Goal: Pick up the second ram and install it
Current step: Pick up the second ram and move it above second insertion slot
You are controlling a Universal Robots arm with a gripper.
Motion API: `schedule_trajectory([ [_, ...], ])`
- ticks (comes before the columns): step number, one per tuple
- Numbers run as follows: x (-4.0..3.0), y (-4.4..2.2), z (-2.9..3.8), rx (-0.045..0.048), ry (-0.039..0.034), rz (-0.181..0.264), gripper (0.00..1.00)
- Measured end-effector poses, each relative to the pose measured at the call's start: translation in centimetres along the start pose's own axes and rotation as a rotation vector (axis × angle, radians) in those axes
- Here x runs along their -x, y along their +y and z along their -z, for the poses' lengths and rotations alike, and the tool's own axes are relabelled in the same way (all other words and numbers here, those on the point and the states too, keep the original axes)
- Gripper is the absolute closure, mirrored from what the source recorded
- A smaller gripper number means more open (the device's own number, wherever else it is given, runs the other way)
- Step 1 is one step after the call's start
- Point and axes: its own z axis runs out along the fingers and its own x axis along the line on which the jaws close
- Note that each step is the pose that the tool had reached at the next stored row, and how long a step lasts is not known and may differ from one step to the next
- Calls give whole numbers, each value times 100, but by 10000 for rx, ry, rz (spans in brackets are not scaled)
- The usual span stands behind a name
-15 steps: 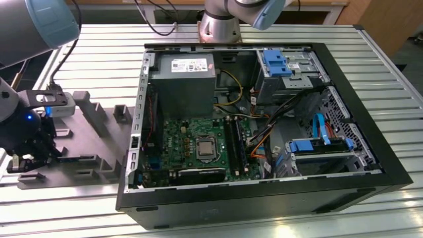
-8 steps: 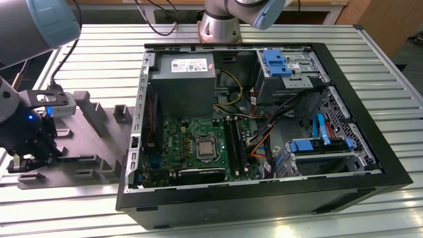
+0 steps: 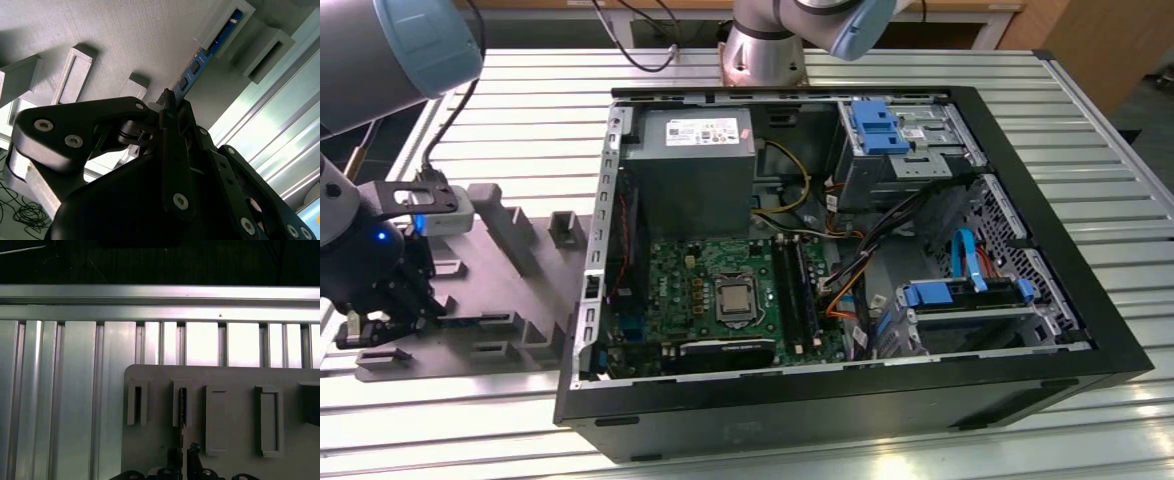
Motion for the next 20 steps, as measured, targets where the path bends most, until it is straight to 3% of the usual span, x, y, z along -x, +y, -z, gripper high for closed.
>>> schedule_trajectory([
  [5,0,0,0,0,1,-1,80],
  [7,0,0,1,0,1,0,89],
  [20,1,1,36,1,1,0,89],
])
